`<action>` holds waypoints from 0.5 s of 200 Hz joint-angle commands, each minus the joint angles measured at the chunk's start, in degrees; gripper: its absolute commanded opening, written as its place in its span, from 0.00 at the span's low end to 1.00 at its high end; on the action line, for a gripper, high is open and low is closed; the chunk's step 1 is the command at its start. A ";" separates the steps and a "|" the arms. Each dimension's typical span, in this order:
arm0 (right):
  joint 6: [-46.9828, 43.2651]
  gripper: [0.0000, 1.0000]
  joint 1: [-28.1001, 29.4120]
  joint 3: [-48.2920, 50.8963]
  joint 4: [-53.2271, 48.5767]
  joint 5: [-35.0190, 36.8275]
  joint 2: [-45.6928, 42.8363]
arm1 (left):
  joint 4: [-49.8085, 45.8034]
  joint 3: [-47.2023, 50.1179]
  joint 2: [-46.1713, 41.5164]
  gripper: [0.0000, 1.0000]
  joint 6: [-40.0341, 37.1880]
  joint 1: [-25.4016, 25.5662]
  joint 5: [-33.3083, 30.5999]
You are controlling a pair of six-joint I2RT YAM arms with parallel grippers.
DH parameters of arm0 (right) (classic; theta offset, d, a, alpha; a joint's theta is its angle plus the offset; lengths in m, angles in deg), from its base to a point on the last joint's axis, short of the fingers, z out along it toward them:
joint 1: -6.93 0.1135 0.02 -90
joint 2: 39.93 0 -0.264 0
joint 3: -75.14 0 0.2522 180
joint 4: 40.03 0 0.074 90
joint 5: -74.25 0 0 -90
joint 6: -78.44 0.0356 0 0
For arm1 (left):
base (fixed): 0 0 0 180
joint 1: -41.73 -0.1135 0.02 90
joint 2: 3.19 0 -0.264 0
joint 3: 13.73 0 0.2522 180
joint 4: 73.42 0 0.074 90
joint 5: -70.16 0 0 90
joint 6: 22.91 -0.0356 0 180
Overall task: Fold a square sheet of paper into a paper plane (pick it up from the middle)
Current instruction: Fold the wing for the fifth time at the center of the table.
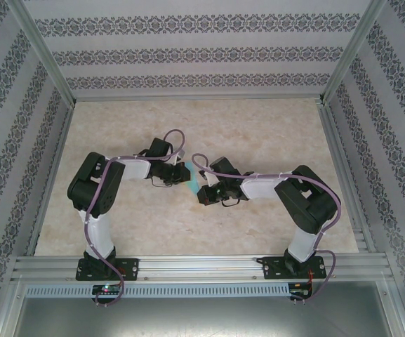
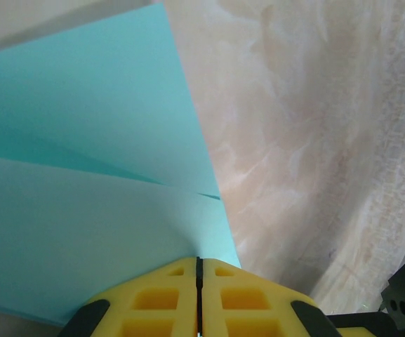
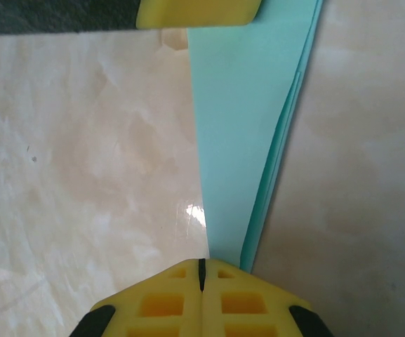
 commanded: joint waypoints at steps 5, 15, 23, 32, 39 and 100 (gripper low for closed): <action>-2.02 0.00 -1.06 4.37 -14.95 3.15 1.77 | -1.01 -2.41 3.09 0.10 -4.28 -4.65 -7.20; -2.10 0.00 -1.14 4.64 -15.28 3.12 1.69 | -1.31 -2.86 3.36 0.10 -4.76 -5.48 -7.01; -2.10 0.00 -1.25 4.74 -15.34 2.94 1.75 | -1.39 -3.02 3.49 0.10 -5.03 -6.19 -7.11; -1.94 0.00 -1.24 4.73 -15.25 2.84 1.80 | -1.72 -3.42 3.71 0.10 -5.36 -7.00 -7.10; -1.94 0.00 -1.26 4.73 -15.25 2.67 1.88 | -1.85 -3.67 4.06 0.10 -5.49 -7.68 -7.11; -1.38 0.00 -1.32 5.00 -14.76 2.49 2.00 | -3.90 -6.24 5.44 0.11 -6.04 -13.99 -9.04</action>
